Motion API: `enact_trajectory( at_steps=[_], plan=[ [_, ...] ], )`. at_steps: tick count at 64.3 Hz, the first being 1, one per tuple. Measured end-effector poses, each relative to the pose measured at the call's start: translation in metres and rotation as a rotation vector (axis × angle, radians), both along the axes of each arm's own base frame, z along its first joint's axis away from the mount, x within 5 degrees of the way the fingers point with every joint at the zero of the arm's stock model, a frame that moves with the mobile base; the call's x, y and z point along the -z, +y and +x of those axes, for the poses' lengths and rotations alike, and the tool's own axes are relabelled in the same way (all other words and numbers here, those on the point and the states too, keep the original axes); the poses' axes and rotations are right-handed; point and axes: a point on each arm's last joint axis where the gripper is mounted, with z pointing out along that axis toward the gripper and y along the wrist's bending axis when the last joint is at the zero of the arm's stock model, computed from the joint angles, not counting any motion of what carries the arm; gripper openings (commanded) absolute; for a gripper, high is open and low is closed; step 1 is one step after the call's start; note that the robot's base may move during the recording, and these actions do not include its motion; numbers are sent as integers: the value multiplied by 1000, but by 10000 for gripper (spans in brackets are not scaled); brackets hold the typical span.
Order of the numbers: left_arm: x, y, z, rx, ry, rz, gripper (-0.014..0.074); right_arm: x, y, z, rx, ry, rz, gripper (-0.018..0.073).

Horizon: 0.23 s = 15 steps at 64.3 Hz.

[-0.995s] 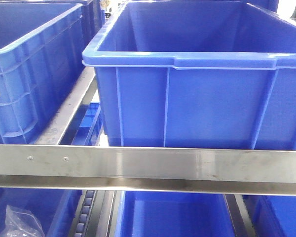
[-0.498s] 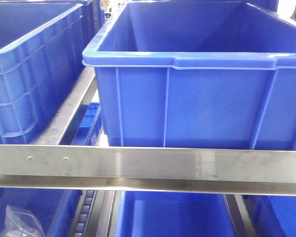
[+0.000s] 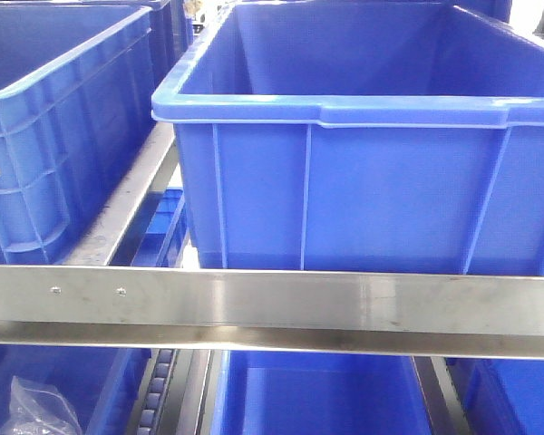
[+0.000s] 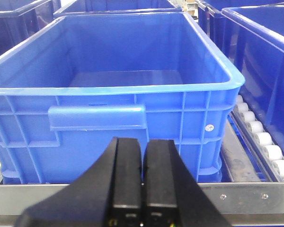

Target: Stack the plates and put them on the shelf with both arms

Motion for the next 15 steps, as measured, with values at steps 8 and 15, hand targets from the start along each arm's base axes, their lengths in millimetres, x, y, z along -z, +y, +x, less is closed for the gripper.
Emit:
enact_trajectory(
  at_steps=[8, 15],
  plan=[
    [0, 0, 0, 0, 0, 0, 82, 0, 0, 0, 0, 0, 0, 32],
    [0, 0, 0, 0, 0, 0, 82, 0, 0, 0, 0, 0, 0, 32]
  ],
)
